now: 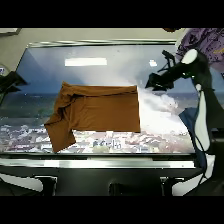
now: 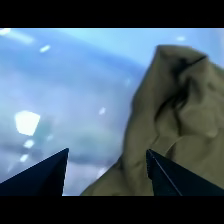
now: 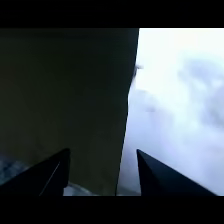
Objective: Fold the clothes and pants, and hang the long-sleeved shirts on hangers.
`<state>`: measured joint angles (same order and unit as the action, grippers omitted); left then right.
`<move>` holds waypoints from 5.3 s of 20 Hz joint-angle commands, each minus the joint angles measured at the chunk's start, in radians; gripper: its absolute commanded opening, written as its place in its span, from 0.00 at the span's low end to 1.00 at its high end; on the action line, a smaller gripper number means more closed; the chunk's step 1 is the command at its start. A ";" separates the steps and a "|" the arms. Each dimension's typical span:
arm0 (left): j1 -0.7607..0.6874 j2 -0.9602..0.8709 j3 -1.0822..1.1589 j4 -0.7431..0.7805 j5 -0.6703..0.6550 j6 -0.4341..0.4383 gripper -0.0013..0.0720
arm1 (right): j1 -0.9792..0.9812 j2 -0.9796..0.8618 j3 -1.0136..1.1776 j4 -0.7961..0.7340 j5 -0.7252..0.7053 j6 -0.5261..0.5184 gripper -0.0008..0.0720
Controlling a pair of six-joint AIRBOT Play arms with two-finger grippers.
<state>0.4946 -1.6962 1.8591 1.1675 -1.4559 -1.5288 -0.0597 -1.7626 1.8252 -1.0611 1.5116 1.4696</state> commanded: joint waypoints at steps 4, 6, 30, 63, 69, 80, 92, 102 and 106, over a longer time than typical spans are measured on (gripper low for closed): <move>0.263 0.309 -0.539 -0.164 0.059 0.072 0.79 | -0.156 0.251 -0.715 0.175 -0.095 -0.261 0.67; 0.279 0.343 -0.638 -0.170 0.067 0.105 0.79 | -0.152 0.290 -0.874 0.221 -0.177 -0.306 0.67; 0.167 0.299 -0.972 -0.212 0.441 0.358 0.79 | 0.039 0.277 -1.060 0.439 -0.476 -0.321 0.06; -0.062 0.592 -0.008 -0.279 0.274 0.109 0.04 | 0.039 0.570 0.028 0.175 -0.402 -0.112 0.05; -0.062 0.859 0.138 0.045 0.257 -0.106 0.04 | 0.039 0.879 0.085 -0.113 -0.359 0.038 0.05; -0.060 0.883 -0.032 0.021 0.230 -0.108 0.04 | 0.039 0.780 0.084 -0.327 -0.206 0.246 0.05; -0.279 0.009 -0.329 0.026 0.607 0.013 0.04 | 0.040 -0.129 0.084 -0.180 -0.279 0.273 0.05; -0.292 -0.208 -0.203 0.026 0.487 0.041 0.21 | 0.083 -0.265 0.084 -0.150 -0.352 0.274 0.07; -0.238 -0.181 -0.097 0.026 0.261 0.074 0.77 | 0.080 -0.235 0.084 -0.122 -0.196 0.241 0.40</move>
<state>0.2256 -1.8885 1.7023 1.1954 -1.0393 -1.4807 0.0189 -2.0129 1.9083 -1.1995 1.2167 1.7412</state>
